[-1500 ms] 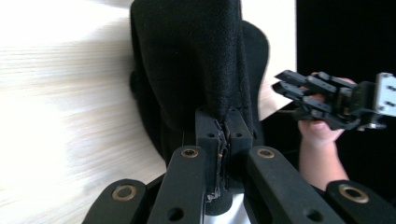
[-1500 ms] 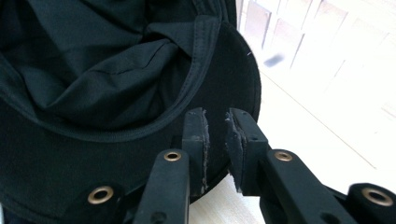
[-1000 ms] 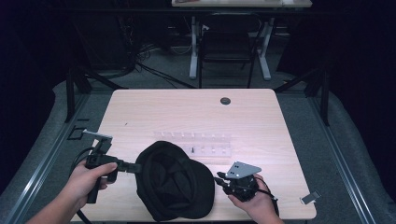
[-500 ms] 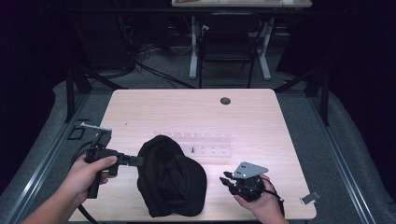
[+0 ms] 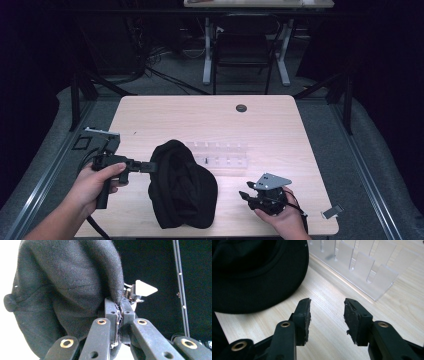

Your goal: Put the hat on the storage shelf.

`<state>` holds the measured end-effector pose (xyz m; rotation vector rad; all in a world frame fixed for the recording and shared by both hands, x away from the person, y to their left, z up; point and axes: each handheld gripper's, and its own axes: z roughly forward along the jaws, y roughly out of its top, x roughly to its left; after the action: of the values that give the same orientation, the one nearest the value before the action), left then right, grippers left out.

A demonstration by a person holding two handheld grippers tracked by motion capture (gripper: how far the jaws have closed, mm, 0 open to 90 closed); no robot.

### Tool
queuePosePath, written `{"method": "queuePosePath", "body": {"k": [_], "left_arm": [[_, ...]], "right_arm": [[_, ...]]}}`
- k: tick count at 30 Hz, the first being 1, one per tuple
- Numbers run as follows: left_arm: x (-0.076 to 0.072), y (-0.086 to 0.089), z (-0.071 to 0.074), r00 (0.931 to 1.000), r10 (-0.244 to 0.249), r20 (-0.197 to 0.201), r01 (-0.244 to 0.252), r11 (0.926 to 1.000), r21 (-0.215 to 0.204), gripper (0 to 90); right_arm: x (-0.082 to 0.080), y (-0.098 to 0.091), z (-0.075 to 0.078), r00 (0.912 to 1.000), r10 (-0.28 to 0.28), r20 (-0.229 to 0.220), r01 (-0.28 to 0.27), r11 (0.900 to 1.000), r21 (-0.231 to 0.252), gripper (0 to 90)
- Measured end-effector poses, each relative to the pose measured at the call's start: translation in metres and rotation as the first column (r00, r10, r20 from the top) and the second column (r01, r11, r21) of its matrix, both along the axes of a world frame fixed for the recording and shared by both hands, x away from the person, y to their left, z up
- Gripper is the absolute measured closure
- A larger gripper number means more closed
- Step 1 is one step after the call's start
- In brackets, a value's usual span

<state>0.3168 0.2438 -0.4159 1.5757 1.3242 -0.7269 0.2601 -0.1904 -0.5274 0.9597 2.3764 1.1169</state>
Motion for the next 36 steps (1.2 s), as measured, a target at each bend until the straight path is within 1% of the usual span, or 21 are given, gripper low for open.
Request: {"method": "queuePosePath", "body": {"k": [1, 4, 5, 6, 9, 10, 13, 18, 19, 20, 23, 24, 25, 27, 28, 29, 32, 36], "left_arm": [[0.000, 0.000, 0.002, 1.0000, -0.003, 0.005, 0.003, 1.0000, -0.003, 88.3], [0.000, -0.001, 0.006, 0.9999, -0.001, 0.015, 0.002, 0.9999, -0.014, 88.3], [0.000, -0.002, 0.007, 0.9998, -0.004, 0.021, 0.005, 0.9998, -0.019, 88.3], [0.000, -0.002, 0.008, 0.9998, -0.002, 0.018, 0.002, 0.9999, -0.014, 88.3], [0.000, -0.004, 0.011, 0.9997, -0.006, 0.024, 0.007, 0.9997, -0.023, 88.3], [0.000, -0.004, 0.012, 0.9996, -0.012, 0.027, 0.012, 0.9998, -0.017, 88.3], [0.000, -0.004, 0.014, 0.9994, -0.011, 0.032, 0.012, 0.9996, -0.024, 88.3], [0.001, -0.003, 0.021, 0.9986, -0.007, 0.053, 0.009, 0.9991, -0.043, 88.4], [0.001, -0.002, 0.024, 0.9985, -0.007, 0.054, 0.009, 0.9991, -0.043, 88.4], [0.001, -0.002, 0.025, 0.9981, 0.000, 0.062, 0.003, 0.9989, -0.046, 88.4], [0.001, -0.001, 0.032, 0.9966, 0.002, 0.082, 0.002, 0.9987, -0.050, 88.4], [0.001, 0.000, 0.035, 0.9965, 0.007, 0.083, -0.003, 0.9987, -0.052, 88.4], [0.001, 0.001, 0.038, 0.9955, 0.008, 0.094, -0.003, 0.9983, -0.058, 88.4], [0.001, 0.003, 0.043, 0.9946, 0.018, 0.102, -0.012, 0.9980, -0.062, 88.3], [0.002, 0.004, 0.046, 0.9941, 0.016, 0.107, -0.009, 0.9977, -0.067, 88.4], [0.003, 0.005, 0.048, 0.9933, 0.022, 0.114, -0.015, 0.9978, -0.064, 88.4], [0.004, 0.006, 0.055, 0.9914, 0.030, 0.127, -0.021, 0.9970, -0.075, 88.3], [0.007, 0.005, 0.061, 0.9904, 0.036, 0.133, -0.024, 0.9955, -0.092, 88.3]], "right_arm": [[0.000, 0.000, 0.000, 1.0000, 0.000, 0.000, 0.000, 1.0000, 0.000, 55.9], [0.002, -0.002, -0.002, 0.9997, -0.012, -0.022, 0.012, 0.9999, 0.004, 53.3], [0.002, -0.002, -0.003, 0.9994, -0.013, -0.031, 0.012, 0.9999, -0.002, 51.2], [0.003, -0.002, -0.005, 0.9992, -0.019, -0.036, 0.018, 0.9998, -0.007, 50.6], [0.004, -0.002, -0.009, 0.9979, -0.012, -0.063, 0.011, 0.9998, -0.017, 50.6], [0.004, -0.003, -0.009, 0.9979, -0.011, -0.064, 0.010, 0.9997, -0.023, 50.3], [0.004, -0.003, -0.009, 0.9979, -0.016, -0.063, 0.015, 0.9998, -0.010, 48.6], [0.005, -0.005, -0.010, 0.9971, -0.019, -0.073, 0.018, 0.9997, -0.016, 48.2], [0.005, -0.006, -0.010, 0.9971, -0.021, -0.073, 0.019, 0.9996, -0.018, 47.8], [0.005, -0.006, -0.010, 0.9971, -0.024, -0.072, 0.023, 0.9996, -0.013, 47.4], [0.006, -0.008, -0.009, 0.9966, -0.036, -0.075, 0.035, 0.9992, -0.018, 47.3], [0.006, -0.008, -0.009, 0.9966, -0.038, -0.072, 0.037, 0.9992, -0.017, 47.0], [0.006, -0.008, -0.009, 0.9968, -0.046, -0.066, 0.045, 0.9989, -0.011, 46.4], [0.006, -0.009, -0.008, 0.9966, -0.055, -0.061, 0.054, 0.9984, -0.016, 45.3], [0.006, -0.009, -0.009, 0.9966, -0.056, -0.060, 0.055, 0.9984, -0.016, 45.1], [0.006, -0.010, -0.009, 0.9965, -0.059, -0.059, 0.058, 0.9981, -0.020, 44.7], [0.007, -0.010, -0.010, 0.9955, -0.069, -0.065, 0.068, 0.9975, -0.021, 42.5], [0.007, -0.010, -0.010, 0.9958, -0.072, -0.057, 0.071, 0.9973, -0.019, 39.8]]}}
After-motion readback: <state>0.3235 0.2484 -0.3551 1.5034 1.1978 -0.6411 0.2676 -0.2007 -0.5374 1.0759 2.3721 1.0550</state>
